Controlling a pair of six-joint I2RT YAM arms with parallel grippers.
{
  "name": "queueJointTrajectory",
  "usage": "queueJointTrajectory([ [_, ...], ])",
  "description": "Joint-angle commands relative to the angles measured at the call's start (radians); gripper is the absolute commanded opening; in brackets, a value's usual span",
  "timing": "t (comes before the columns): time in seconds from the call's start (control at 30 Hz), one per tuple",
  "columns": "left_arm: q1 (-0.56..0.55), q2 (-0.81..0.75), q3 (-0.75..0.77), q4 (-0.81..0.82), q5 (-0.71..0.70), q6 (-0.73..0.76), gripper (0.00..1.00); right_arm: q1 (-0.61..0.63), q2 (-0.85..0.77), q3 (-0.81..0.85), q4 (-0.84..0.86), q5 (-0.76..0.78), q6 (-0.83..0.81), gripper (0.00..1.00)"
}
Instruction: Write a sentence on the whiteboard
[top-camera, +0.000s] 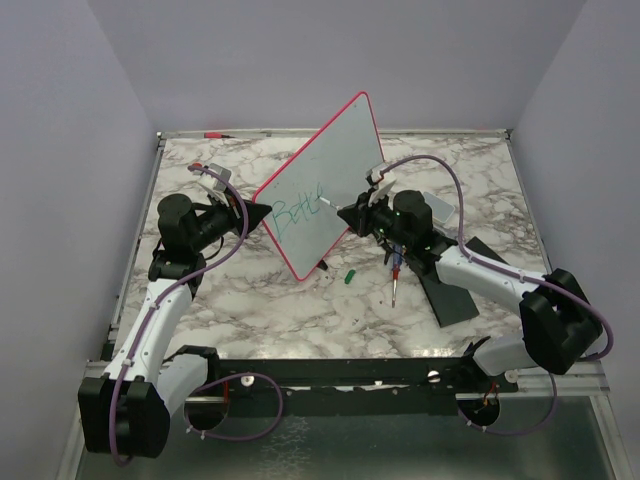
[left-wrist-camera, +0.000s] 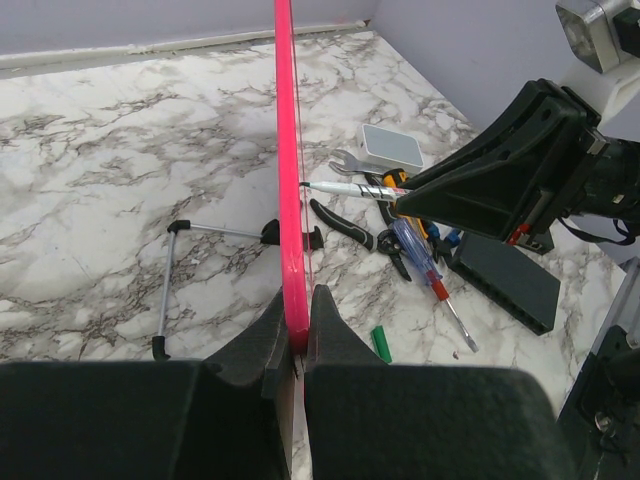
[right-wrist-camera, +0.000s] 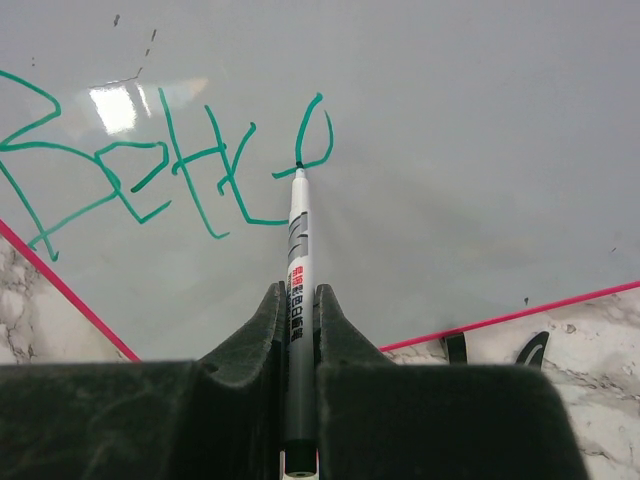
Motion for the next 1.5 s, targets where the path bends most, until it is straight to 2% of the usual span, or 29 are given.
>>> queueJointTrajectory([
  [0.0, -0.028, 0.04, -0.042, -0.163, 0.063, 0.065, 0.0, 0.02, 0.025, -0.022, -0.062, -0.02, -0.018, 0.01],
  [0.43, -0.029, 0.038, -0.043, -0.163, 0.063, 0.065, 0.0, 0.02, 0.021, -0.013, -0.129, 0.156, -0.03, 0.01],
  [0.7, -0.029, 0.038, -0.044, -0.163, 0.061, 0.065, 0.0, 0.019, 0.021, 0.022, -0.123, 0.205, -0.032, 0.0],
  [0.97, -0.029, 0.038, -0.042, -0.163, 0.063, 0.064, 0.0, 0.019, -0.077, 0.024, -0.117, 0.207, -0.031, 0.01],
  [1.47, -0.031, 0.034, -0.042, -0.163, 0.064, 0.064, 0.0, 0.008, -0.022, 0.124, -0.079, 0.179, -0.059, 0.01],
])
